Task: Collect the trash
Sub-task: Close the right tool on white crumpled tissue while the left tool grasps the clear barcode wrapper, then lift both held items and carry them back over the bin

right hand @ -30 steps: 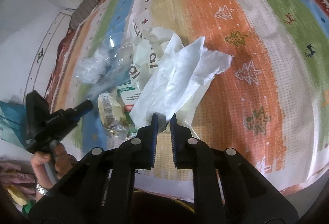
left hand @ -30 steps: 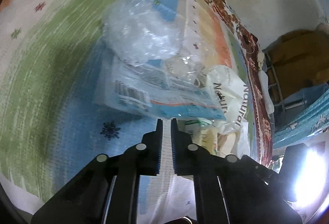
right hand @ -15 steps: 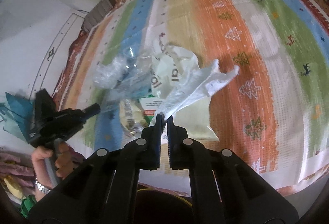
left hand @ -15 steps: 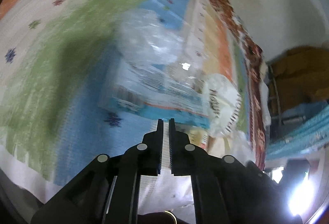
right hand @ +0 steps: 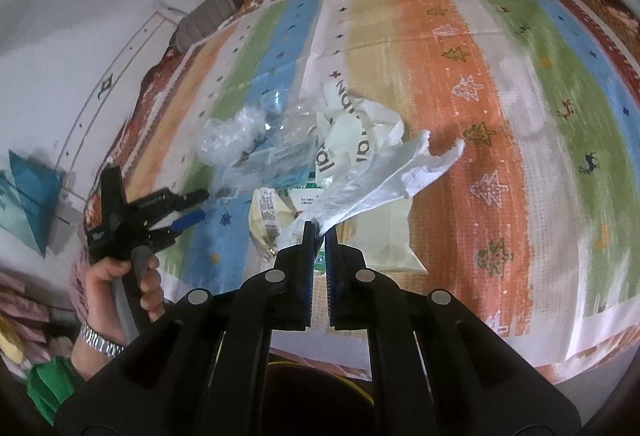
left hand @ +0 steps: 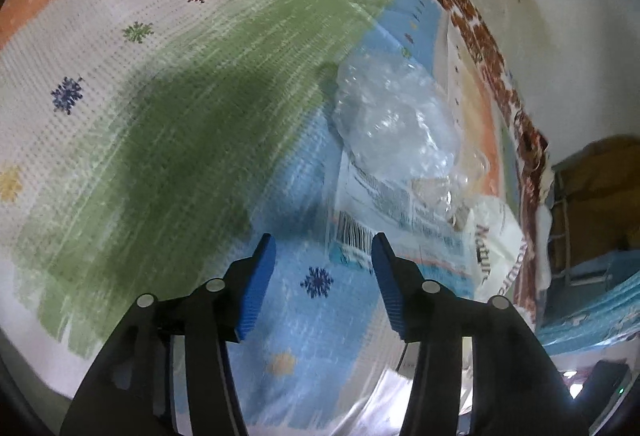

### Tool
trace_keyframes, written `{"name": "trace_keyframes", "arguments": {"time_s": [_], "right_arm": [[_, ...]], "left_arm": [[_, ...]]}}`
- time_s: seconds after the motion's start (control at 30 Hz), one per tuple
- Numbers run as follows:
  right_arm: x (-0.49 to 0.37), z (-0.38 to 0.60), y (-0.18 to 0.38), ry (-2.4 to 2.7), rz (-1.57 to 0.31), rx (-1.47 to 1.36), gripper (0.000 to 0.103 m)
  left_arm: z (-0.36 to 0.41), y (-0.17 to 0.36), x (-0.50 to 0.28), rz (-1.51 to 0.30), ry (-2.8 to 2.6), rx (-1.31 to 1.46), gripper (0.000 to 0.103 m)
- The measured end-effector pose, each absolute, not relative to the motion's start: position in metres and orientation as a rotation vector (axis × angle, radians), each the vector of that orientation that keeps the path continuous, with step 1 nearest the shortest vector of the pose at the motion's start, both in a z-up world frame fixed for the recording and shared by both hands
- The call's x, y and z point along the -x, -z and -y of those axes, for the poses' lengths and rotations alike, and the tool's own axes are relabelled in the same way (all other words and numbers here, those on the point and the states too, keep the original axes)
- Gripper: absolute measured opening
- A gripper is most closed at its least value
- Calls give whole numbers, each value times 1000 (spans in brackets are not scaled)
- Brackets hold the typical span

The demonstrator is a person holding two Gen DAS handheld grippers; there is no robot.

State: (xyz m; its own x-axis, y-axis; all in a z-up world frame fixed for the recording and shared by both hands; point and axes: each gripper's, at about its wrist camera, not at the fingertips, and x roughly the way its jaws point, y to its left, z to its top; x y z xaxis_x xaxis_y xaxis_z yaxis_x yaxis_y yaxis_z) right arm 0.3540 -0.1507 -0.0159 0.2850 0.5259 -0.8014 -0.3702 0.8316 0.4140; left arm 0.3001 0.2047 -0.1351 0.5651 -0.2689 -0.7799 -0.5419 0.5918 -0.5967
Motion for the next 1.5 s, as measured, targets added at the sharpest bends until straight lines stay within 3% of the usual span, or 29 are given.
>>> {"name": "trace_keyframes", "arguments": {"time_s": [0.1,0.23,0.27,0.5,1.07,1.5], "right_arm": [[-354,145,17,-595,-1124,-114,4],[-351,144,14,-595,-1112,-94,4],[-351,144,13,-597,-1109,-90,4],[-343,147,1,-585,-1074,-70,4],[-291,153,-42,-586,-940,44,4],[-228,152,-65,-632,-841,95,4]], "left_arm": [[-203,140,-308,-1002,-147,989,47],[-200,141,-315,-1030,-105,973,5],[-198,141,-315,-1036,-99,970,3],[-171,112,-314,-1053,-49,1006,2],[-118,-8,-263,-929,-6,621,1],[-81,-46,-196,-832,57,500,1]]}}
